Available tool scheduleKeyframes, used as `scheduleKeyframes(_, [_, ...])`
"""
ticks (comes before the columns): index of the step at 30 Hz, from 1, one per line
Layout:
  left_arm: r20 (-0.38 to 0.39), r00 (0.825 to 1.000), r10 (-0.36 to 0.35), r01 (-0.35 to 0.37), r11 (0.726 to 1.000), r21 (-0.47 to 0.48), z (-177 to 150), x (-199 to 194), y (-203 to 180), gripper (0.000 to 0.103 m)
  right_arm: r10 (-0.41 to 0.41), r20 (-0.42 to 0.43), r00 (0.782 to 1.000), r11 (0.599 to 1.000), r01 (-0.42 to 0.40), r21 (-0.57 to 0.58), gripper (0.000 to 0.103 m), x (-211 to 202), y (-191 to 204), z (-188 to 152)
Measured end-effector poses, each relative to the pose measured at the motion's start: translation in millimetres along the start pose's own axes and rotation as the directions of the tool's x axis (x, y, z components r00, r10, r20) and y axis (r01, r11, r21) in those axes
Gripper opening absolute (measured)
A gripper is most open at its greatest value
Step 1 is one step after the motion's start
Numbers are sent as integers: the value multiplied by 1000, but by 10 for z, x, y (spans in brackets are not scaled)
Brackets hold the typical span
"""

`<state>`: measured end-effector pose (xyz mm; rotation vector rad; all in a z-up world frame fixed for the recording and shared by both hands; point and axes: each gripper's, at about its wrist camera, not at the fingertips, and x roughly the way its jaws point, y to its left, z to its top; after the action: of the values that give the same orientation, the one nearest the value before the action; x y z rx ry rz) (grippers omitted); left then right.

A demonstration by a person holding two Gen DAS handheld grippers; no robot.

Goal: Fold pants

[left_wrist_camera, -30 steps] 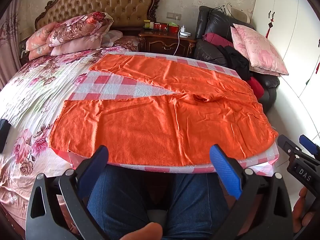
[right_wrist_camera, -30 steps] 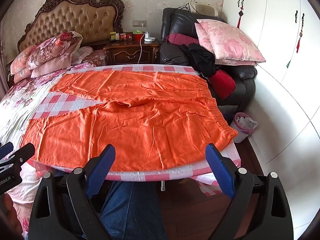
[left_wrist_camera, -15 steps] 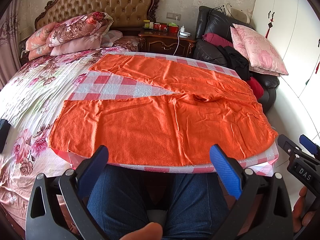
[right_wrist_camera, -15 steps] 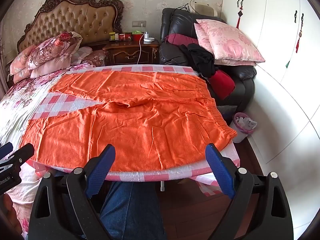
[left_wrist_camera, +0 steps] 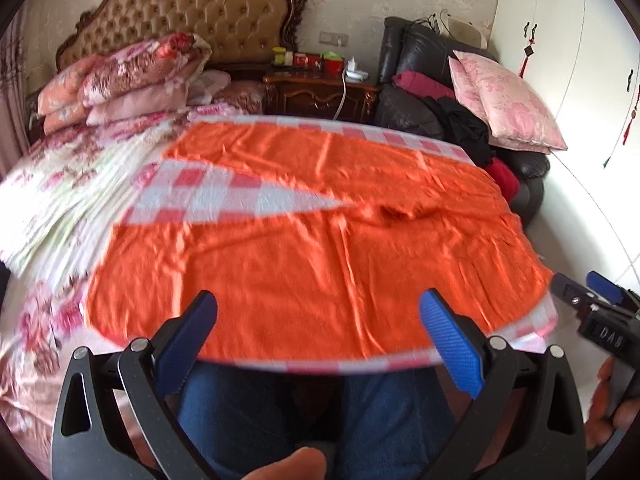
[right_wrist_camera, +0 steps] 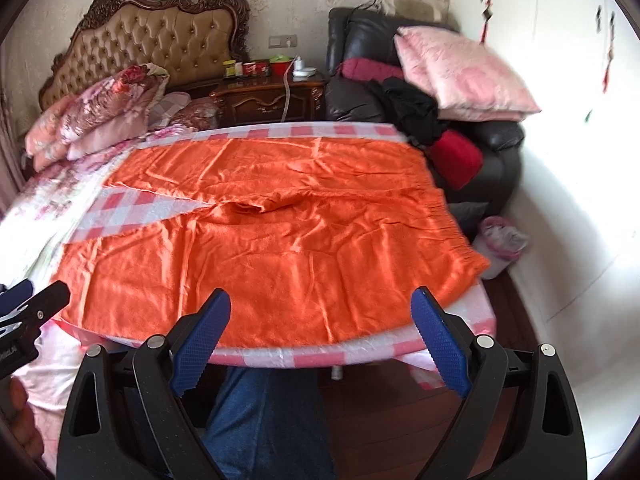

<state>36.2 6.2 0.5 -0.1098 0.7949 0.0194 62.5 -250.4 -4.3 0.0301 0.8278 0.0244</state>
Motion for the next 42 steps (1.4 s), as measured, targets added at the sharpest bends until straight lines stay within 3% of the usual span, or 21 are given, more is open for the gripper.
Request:
scheduleKeyframes(2, [-9,999,35,-35,999,-6,183,224,108,101,-53,-16,998,998,53,18,88,203,-164,197])
scheduleKeyframes(5, [-40,998,42,-44,998,-43,356,528,334,101,-45,-86,995,996,51,73,89,717,-552,621])
scheduleKeyframes(7, [-67,996,64,-68,996,-59,405,725,468,101,-82,-153,985,990,98,100,89,1158,-823,954])
scheduleKeyframes(12, [-149,985,91,-109,987,-120,398,1080,819,101,-79,-280,957,978,128,163,89,2124,-1181,1660])
scheduleKeyframes(16, [-214,969,121,-155,976,-153,282,1238,1062,101,-42,-380,924,977,118,180,89,2878,-1310,2104])
scheduleKeyframes(19, [-265,954,140,-195,961,-194,201,1293,1255,101,115,-455,883,932,63,357,89,3362,-1540,2346])
scheduleKeyframes(22, [-302,940,158,-231,947,-222,190,1344,1407,101,63,-472,879,924,128,360,89,3579,-1586,2557])
scheduleKeyframes(24, [-312,935,168,-245,943,-226,232,1385,1452,101,5,-478,879,934,167,316,88,3678,-1531,2664])
scheduleKeyframes(26, [-314,934,171,-250,941,-230,283,1422,1474,101,-92,-477,874,961,203,186,88,3775,-1399,2752])
scheduleKeyframes(29, [-315,933,171,-249,942,-226,370,1522,1452,101,-139,-485,863,977,200,76,88,3937,-1270,2781])
scheduleKeyframes(30, [-317,933,171,-249,942,-224,378,1540,1445,101,-173,-473,864,970,233,70,88,3957,-1234,2788])
scheduleKeyframes(36, [-340,926,166,-250,943,-219,423,1707,1475,101,-243,-426,872,963,165,-212,87,4137,-1114,2808])
scheduleKeyframes(37, [-342,927,154,-240,944,-226,470,1732,1498,101,-228,-431,873,964,141,-225,83,4187,-1111,2806])
scheduleKeyframes(39, [-323,933,156,-236,946,-222,599,1762,1527,101,-198,-462,865,965,88,-248,49,4251,-1073,2772])
scheduleKeyframes(40, [-296,940,171,-239,948,-212,711,1777,1539,101,-175,-455,873,968,69,-241,35,4222,-1046,2785])
scheduleKeyframes(41, [-280,944,177,-240,948,-210,802,1796,1554,101,-175,-456,873,965,61,-254,15,4209,-1029,2779])
scheduleKeyframes(42, [-271,948,167,-231,947,-223,902,1831,1587,101,-194,-438,878,957,72,-280,9,4187,-988,2773])
